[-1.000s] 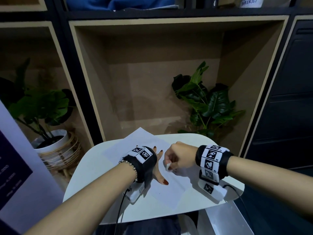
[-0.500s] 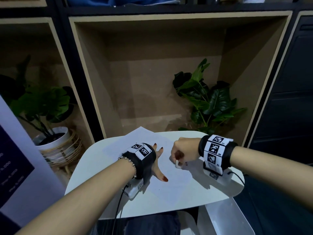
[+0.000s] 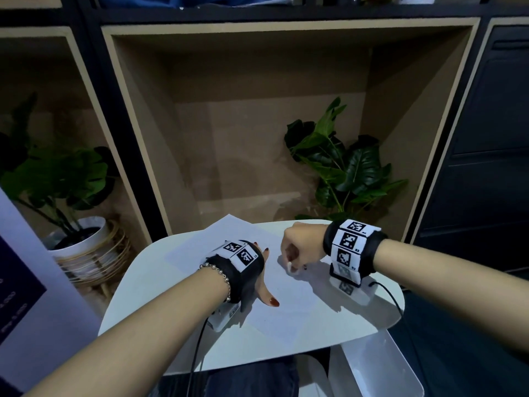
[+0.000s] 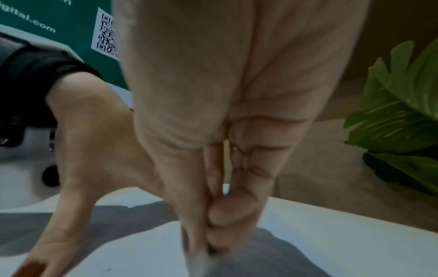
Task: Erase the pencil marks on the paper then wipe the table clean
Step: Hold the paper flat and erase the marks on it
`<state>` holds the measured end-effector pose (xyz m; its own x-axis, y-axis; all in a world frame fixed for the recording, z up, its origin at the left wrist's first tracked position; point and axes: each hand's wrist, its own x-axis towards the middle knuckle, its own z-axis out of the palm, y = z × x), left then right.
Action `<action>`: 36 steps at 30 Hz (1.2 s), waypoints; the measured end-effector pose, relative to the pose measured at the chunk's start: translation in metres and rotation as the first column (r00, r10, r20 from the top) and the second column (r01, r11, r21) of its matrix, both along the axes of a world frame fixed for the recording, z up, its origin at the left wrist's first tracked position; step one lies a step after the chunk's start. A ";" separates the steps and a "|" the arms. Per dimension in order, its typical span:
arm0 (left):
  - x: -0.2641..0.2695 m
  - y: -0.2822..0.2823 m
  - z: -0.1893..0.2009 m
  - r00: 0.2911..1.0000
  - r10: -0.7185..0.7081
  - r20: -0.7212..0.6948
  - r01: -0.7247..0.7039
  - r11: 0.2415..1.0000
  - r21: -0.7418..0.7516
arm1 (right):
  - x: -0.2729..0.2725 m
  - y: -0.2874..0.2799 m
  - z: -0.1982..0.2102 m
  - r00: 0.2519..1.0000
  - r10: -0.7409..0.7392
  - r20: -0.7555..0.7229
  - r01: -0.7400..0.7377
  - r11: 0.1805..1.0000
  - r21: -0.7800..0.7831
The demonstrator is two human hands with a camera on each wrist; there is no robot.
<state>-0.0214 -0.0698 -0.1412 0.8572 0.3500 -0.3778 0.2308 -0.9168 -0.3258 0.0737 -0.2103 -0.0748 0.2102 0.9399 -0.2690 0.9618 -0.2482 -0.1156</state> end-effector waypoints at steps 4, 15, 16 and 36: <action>0.003 0.002 -0.004 0.998 0.064 -0.010 -0.064 0.998 -0.023 | 0.005 -0.005 -0.003 0.999 -0.032 -0.034 0.031 0.999 -0.029; -0.010 -0.012 0.024 0.992 -0.121 0.025 0.122 0.922 -0.368 | 0.017 -0.026 -0.010 0.975 -0.218 -0.044 0.222 0.966 0.130; -0.010 -0.014 0.023 0.993 -0.115 0.027 0.117 0.921 -0.370 | 0.016 -0.027 -0.013 0.974 -0.221 -0.047 0.225 0.964 0.140; -0.007 -0.043 0.036 0.993 -0.106 -0.045 0.093 0.966 -0.240 | -0.010 -0.042 -0.017 0.986 -0.144 -0.089 0.159 0.970 0.185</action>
<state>-0.0280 -0.1132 -0.1049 0.8579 0.1586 -0.4887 0.1219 -0.9868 -0.1062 0.0640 -0.2521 -0.0920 0.3402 0.9341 -0.1080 0.9017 -0.3567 -0.2444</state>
